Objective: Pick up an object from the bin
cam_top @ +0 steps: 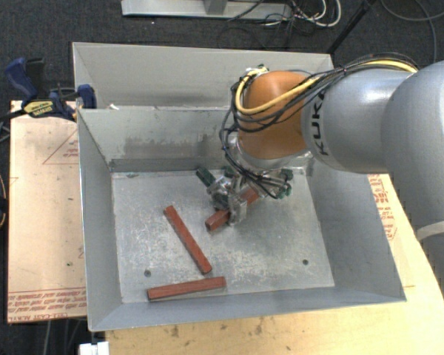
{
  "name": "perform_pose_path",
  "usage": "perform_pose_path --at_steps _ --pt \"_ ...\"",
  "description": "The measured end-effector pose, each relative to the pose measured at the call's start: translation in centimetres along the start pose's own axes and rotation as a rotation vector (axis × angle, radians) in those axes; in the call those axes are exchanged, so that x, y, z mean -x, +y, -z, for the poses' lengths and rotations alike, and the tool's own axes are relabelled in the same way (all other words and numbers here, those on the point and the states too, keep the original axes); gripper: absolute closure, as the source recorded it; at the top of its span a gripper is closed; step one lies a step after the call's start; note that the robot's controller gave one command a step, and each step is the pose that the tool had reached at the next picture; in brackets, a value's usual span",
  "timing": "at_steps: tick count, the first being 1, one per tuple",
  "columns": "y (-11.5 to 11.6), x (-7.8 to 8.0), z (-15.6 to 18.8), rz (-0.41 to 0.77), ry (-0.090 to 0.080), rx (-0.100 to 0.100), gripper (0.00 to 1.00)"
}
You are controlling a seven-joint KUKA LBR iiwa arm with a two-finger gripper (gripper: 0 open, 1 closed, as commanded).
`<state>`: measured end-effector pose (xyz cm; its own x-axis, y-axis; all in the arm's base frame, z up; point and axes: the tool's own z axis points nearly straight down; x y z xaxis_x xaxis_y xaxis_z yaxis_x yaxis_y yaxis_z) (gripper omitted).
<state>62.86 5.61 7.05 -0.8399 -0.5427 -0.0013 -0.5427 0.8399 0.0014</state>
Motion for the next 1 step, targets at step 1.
perform_pose_path --at_steps 1 --pt "-1.24 -1.44 20.58 0.004 -0.006 -0.004 1.0"
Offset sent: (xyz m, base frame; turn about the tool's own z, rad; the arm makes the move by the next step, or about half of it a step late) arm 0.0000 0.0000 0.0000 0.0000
